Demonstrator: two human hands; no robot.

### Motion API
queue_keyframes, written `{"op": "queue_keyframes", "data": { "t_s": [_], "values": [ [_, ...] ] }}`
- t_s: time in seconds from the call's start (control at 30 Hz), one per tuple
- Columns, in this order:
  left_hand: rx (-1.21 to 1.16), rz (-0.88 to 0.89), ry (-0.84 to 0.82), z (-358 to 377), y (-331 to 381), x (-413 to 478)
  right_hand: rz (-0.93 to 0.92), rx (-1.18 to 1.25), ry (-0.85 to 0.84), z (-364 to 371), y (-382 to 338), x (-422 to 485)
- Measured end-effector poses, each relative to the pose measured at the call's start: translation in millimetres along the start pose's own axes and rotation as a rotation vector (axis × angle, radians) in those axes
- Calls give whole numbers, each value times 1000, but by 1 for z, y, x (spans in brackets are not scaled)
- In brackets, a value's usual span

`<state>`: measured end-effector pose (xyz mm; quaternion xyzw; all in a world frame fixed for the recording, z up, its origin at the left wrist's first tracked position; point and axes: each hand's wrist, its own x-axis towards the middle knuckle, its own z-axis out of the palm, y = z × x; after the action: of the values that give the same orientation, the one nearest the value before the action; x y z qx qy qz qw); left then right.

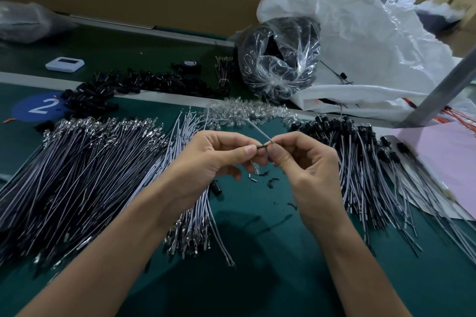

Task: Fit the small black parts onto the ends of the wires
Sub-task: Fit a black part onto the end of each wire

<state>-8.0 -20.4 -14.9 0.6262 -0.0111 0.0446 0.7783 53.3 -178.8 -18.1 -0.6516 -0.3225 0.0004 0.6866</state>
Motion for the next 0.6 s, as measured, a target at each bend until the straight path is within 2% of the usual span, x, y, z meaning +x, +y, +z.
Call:
{"op": "queue_keyframes", "data": {
  "t_s": [0.2, 0.37, 0.6],
  "values": [
    [-11, 18, -19, -1, 2, -1, 2, 51, -19, -1, -5, 0],
    [218, 125, 110, 2, 4, -3, -3, -78, 8, -2, -1, -1],
    [364, 209, 189, 6, 4, -3, -5, -151, 18, -1, 2, -2]
  ]
}}
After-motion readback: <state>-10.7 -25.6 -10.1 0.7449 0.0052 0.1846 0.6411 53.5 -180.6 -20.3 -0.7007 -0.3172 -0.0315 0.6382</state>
